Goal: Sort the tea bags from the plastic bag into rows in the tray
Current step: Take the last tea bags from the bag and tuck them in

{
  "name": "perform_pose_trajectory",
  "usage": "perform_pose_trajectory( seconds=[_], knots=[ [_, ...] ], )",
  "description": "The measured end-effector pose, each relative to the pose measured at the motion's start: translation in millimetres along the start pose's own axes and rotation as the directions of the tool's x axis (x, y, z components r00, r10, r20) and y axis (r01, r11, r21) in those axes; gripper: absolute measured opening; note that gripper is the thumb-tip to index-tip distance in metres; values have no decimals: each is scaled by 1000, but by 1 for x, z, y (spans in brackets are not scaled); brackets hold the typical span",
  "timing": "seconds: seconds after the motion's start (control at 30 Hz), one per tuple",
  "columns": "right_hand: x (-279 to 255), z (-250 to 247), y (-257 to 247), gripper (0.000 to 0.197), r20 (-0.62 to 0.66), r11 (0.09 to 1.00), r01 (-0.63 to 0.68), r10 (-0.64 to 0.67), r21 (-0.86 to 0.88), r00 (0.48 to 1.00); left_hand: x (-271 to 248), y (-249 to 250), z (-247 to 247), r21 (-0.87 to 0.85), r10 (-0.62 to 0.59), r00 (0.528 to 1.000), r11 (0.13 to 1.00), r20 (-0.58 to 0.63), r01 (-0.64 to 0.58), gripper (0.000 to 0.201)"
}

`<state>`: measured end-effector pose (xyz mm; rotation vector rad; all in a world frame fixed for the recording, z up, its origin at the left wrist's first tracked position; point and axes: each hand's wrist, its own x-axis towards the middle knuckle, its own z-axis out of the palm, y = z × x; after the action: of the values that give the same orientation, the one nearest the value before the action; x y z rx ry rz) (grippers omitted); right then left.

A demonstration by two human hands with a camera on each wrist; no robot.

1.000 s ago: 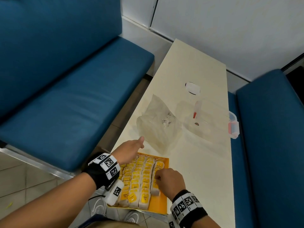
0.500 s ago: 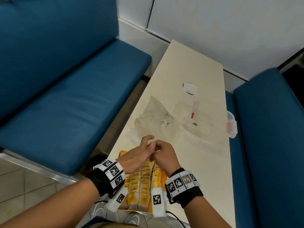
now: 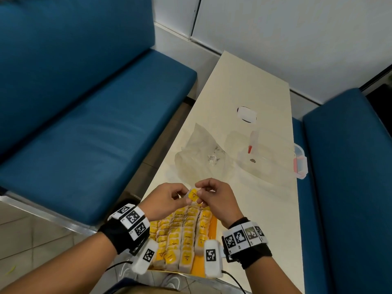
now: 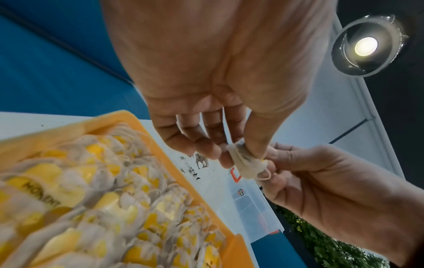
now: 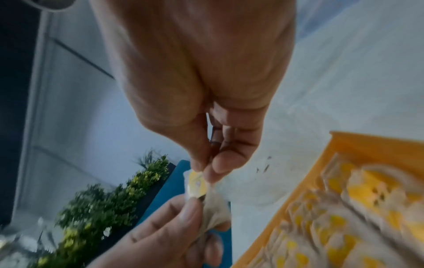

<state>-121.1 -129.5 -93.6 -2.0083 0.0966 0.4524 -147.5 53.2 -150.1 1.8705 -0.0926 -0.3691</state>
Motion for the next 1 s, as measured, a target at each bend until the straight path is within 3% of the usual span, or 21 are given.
perform_pose_trajectory(
  seconds=[0.2,0.33,0.47,0.67,0.83,1.0],
  knots=[
    [2,-7,-6,12,47,950,134,-126,-280,991,0,-3,2,70,17,1000,997,-9,-16,8],
    [-2,-16,-16,12,98,875,207,-182,-437,978,-4,-9,-4,114,-12,999,993,-44,17,37],
    [1,-22,-13,6,131,779,193,-143,-597,981,-6,-13,-15,98,-53,995,993,-86,61,39],
    [3,-29,-3,13,100,844,135,-97,-518,990,-6,-13,-18,112,-23,996,993,-90,33,43],
    [-3,-27,-8,13,98,927,136,-109,-349,989,-3,-2,-4,128,50,999,990,20,-52,54],
    [-9,-23,-11,11,134,921,179,-140,-347,981,1,2,10,72,93,994,993,-53,-89,8]
  ],
)
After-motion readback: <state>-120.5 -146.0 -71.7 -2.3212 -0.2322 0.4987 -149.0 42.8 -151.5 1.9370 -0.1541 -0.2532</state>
